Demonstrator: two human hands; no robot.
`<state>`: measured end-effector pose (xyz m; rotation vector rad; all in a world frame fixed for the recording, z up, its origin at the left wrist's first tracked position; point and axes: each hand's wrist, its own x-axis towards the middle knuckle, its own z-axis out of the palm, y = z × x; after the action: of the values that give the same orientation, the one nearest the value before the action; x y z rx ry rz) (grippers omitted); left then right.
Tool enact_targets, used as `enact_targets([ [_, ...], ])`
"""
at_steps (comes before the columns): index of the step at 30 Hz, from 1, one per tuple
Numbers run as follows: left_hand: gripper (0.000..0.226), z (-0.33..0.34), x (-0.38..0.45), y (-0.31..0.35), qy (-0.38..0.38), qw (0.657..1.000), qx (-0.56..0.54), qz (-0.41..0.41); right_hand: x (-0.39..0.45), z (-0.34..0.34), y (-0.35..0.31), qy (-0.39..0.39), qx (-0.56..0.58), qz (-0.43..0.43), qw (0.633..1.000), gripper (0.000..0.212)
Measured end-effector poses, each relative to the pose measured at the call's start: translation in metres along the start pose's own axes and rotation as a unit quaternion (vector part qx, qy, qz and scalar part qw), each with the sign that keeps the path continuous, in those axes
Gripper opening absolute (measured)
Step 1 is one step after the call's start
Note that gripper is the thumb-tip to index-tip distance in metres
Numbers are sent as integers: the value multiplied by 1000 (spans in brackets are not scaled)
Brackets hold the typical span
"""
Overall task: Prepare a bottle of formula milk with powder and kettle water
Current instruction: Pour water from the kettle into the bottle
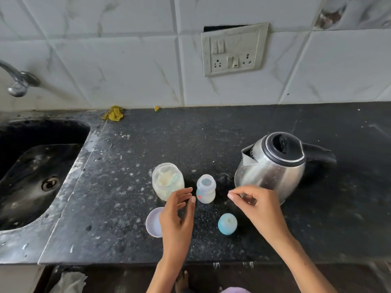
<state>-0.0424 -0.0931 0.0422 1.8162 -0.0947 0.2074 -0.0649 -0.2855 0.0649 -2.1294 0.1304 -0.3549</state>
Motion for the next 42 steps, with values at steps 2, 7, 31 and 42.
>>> enact_targets([
  [2,13,11,-11,1,-10,1000,-3,-6,-17,-11,16,2,-1,7,1000,9],
  [7,12,39,-27,8,-14,1000,5,10,-40,-44,38,89,-17,-24,996,5],
  [31,16,62,-30,6,50,998,39,-15,65,-167,95,1,45,-42,998,50],
  [42,78,65,-12,-30,10,979,141,-150,72,-152,78,-24,176,-40,983,55],
])
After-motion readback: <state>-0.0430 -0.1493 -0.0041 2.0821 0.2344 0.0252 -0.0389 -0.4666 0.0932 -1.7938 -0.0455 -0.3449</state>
